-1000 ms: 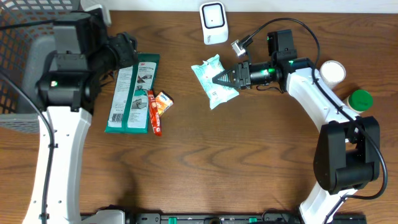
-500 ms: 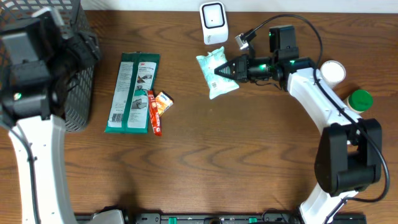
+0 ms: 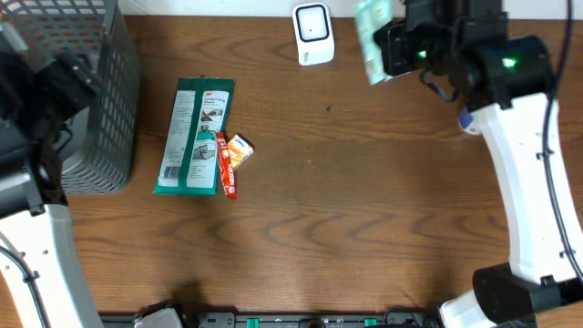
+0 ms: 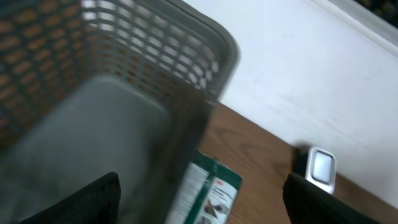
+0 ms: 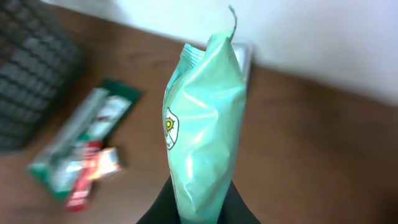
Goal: Scan the item barcode
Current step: 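Lift the wipes packet and hold it up to the scanner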
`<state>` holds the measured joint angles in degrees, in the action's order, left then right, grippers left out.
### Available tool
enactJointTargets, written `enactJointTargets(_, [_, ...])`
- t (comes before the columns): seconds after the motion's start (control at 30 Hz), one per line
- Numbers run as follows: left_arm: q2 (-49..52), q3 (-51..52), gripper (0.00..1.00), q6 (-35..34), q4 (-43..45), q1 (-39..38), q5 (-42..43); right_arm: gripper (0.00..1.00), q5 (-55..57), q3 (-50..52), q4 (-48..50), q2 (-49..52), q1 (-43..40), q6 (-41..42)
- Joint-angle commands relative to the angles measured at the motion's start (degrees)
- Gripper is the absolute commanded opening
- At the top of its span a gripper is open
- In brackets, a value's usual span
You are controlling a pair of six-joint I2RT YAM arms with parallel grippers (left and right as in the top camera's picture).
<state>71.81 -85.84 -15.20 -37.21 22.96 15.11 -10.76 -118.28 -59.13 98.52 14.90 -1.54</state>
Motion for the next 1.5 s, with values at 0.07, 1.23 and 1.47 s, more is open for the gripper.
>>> enactJointTargets(0.07, [-0.7,0.0,0.85,0.1,-0.3,2.0,0.7,0.01,9.3,-1.3,2.9,0.9,3.7,-14.7])
enactJointTargets(1.23, [-0.2,0.0,0.86,0.1,-0.3,2.0,0.7,0.01,39.0,-1.3,73.7,46.4,15.4,-75.5])
enactJointTargets(1.47, [-0.2,0.0,0.86,0.1,-0.3,2.0,0.7,0.01,32.3,-1.3,75.3,48.9,13.5,-67.4])
